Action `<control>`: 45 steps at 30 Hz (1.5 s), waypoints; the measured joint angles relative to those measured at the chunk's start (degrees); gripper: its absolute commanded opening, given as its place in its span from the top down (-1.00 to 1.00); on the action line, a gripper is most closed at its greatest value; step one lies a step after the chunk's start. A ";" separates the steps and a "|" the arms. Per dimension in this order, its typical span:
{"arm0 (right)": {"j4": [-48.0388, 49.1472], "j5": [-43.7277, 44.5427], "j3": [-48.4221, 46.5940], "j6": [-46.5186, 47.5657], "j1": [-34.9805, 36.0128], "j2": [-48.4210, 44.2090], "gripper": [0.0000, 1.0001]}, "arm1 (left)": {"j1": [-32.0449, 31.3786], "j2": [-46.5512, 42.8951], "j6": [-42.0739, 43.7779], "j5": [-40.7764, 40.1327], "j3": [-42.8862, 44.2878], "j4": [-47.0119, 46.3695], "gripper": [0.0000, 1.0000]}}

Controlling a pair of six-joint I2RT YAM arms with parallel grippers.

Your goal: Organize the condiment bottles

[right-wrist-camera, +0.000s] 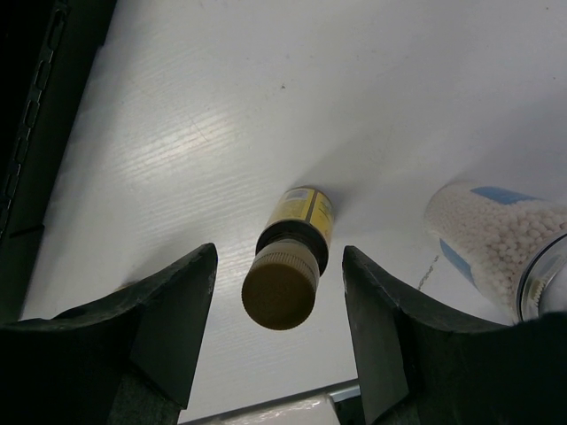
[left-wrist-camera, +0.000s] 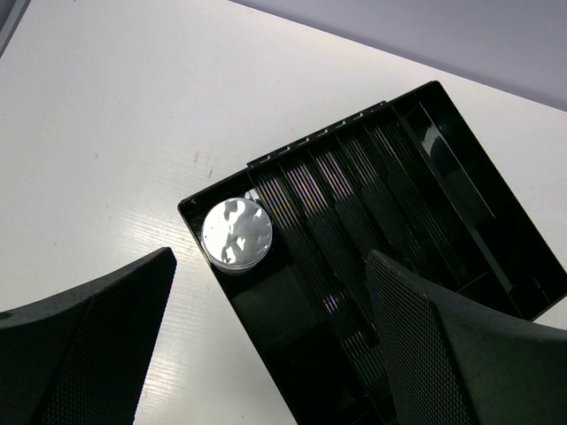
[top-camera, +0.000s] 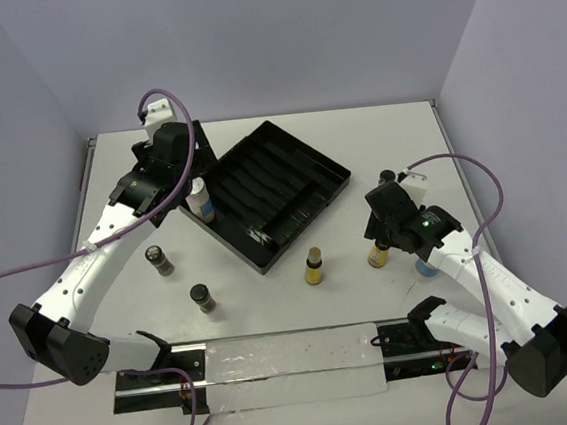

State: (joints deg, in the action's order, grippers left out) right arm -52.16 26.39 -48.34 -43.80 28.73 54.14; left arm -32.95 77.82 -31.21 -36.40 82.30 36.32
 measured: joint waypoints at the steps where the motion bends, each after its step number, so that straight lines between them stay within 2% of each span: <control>1: -0.01 0.01 0.00 -0.09 0.01 0.09 -0.30 | 0.00 0.00 0.06 -0.01 -0.01 0.00 -0.93; 7: -0.02 0.17 0.00 -0.35 0.02 0.98 -0.14 | 0.00 0.00 0.37 -0.10 -0.32 0.06 -0.93; 14: -0.02 0.17 0.01 -0.79 0.41 1.20 -0.09 | 0.00 0.00 0.55 -0.87 -0.83 0.04 -0.93; 27: -0.34 1.34 0.02 -2.62 2.33 2.20 -0.12 | 0.00 0.10 1.73 -1.35 -1.38 0.26 -0.93; 31: -0.93 1.92 0.02 -3.22 2.73 2.38 0.20 | 0.00 0.18 1.88 -1.35 -1.38 0.26 -0.93; 36: -1.45 2.71 0.02 -3.58 2.84 2.46 0.82 | 0.00 0.88 1.91 -1.36 -1.38 0.29 -0.93; 45: -2.41 2.91 -0.99 -3.18 2.91 2.66 0.82 | 0.00 1.18 1.91 -1.81 -1.38 0.31 -0.93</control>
State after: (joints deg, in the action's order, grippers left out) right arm -54.57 29.30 -49.33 -46.98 31.64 56.80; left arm -32.95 79.00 -29.30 -38.22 80.93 36.62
